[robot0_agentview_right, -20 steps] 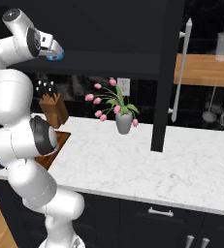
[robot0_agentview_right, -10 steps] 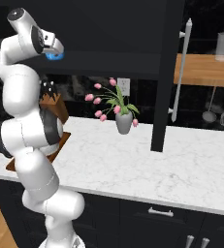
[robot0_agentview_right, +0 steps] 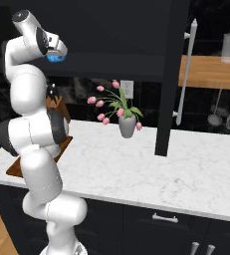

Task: Pick the kettle from the counter and place it on the tray. Then pick the mug from the cabinet and place it on the tray. Then close the cabinet doors.

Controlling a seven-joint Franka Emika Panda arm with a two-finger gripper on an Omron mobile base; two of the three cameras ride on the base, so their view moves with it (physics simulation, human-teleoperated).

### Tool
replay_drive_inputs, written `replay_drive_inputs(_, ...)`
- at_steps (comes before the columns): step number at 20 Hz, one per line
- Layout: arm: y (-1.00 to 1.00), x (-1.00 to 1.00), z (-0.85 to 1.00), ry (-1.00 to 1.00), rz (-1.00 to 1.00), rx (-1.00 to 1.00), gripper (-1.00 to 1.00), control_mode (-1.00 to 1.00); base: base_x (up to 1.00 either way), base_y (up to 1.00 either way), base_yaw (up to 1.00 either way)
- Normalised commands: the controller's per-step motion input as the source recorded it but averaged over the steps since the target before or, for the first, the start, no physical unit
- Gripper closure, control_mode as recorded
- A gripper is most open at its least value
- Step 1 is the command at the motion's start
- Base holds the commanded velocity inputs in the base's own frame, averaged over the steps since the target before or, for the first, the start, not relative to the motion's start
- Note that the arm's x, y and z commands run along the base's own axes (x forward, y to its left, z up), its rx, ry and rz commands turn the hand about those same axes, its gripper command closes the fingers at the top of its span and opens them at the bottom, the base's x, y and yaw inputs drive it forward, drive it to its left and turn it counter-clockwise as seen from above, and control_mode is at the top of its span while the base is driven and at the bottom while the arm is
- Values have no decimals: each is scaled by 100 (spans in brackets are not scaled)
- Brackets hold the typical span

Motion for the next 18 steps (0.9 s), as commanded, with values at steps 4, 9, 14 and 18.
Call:
replay_drive_inputs(4, 5, 24, -6, 0, 0, 0, -100, -100, 0, 0, 0)
replay_drive_inputs(9, 5, 23, 0, 0, 0, 0, -100, -100, 0, 0, 0)
replay_drive_inputs(14, 0, 15, 0, 0, 0, 0, 100, -100, 0, 0, 0)
replay_drive_inputs(18, 0, 8, 0, 0, -1, 0, 100, -100, 0, 0, 0)
